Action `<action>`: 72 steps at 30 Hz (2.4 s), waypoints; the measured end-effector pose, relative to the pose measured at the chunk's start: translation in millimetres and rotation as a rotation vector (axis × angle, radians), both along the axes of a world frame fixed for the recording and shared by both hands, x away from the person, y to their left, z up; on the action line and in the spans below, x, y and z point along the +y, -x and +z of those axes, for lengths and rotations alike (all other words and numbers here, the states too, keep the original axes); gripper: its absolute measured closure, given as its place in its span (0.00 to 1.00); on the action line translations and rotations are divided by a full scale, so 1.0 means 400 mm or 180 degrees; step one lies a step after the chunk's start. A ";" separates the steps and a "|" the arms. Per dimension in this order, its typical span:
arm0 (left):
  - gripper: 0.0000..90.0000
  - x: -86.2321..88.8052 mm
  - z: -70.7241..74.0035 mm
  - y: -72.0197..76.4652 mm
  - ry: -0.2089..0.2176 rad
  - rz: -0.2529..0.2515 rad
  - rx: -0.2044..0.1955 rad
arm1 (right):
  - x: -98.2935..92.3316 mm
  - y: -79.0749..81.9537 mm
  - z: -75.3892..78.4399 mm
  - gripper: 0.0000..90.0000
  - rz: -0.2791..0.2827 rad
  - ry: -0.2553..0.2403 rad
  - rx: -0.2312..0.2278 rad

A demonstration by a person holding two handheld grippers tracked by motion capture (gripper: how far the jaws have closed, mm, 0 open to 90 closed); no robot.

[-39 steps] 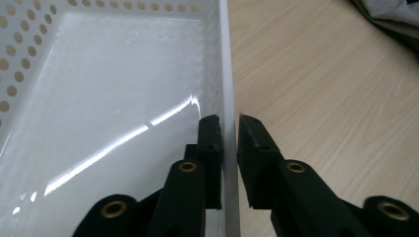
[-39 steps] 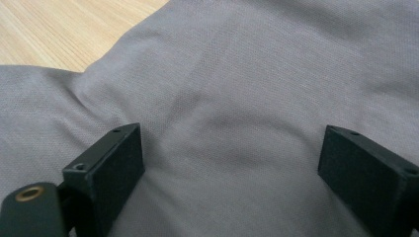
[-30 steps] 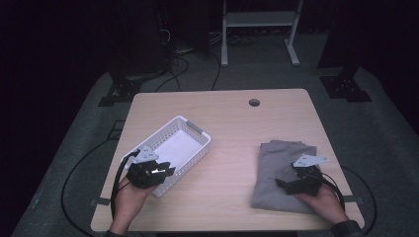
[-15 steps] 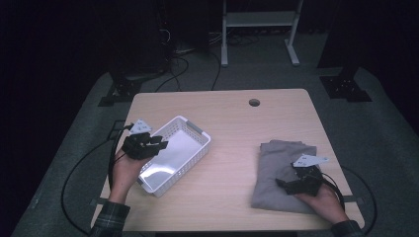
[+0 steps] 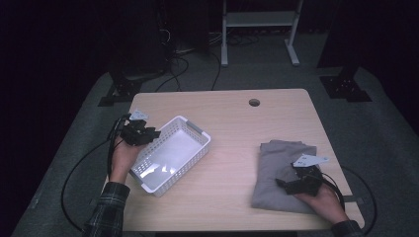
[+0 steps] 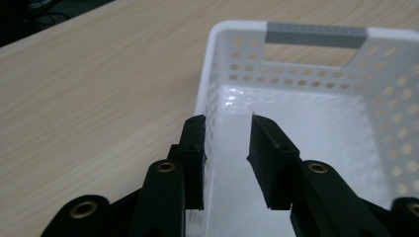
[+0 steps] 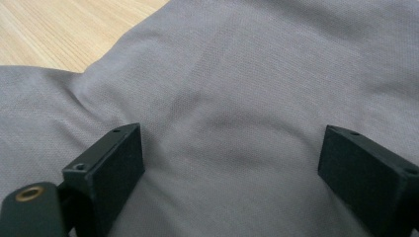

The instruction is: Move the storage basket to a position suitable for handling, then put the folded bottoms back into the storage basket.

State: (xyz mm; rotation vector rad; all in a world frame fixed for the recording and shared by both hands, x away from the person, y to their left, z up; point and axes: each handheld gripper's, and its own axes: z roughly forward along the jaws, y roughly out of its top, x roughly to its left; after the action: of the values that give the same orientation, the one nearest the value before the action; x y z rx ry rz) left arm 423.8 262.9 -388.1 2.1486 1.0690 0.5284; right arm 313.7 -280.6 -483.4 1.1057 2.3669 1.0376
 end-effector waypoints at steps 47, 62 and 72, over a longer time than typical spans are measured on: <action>0.86 0.098 -0.043 0.099 0.0203 0.0646 0.0252 | 0.000 0.000 0.000 0.10 -0.0002 0.0004 0.0003; 0.39 0.019 0.029 0.132 0.0488 0.0363 -0.0141 | 0.001 -0.001 0.001 0.10 -0.0005 0.0004 0.0009; 0.16 -0.088 0.050 0.157 0.0571 0.0166 -0.0182 | 0.001 -0.001 0.001 0.10 -0.0002 0.0004 0.0007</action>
State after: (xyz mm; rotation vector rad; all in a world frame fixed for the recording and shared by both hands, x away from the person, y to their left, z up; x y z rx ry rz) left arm 361.1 227.6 -368.1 1.9433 1.1006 0.4956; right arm 314.0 -280.2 -483.2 1.1077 2.3685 1.0349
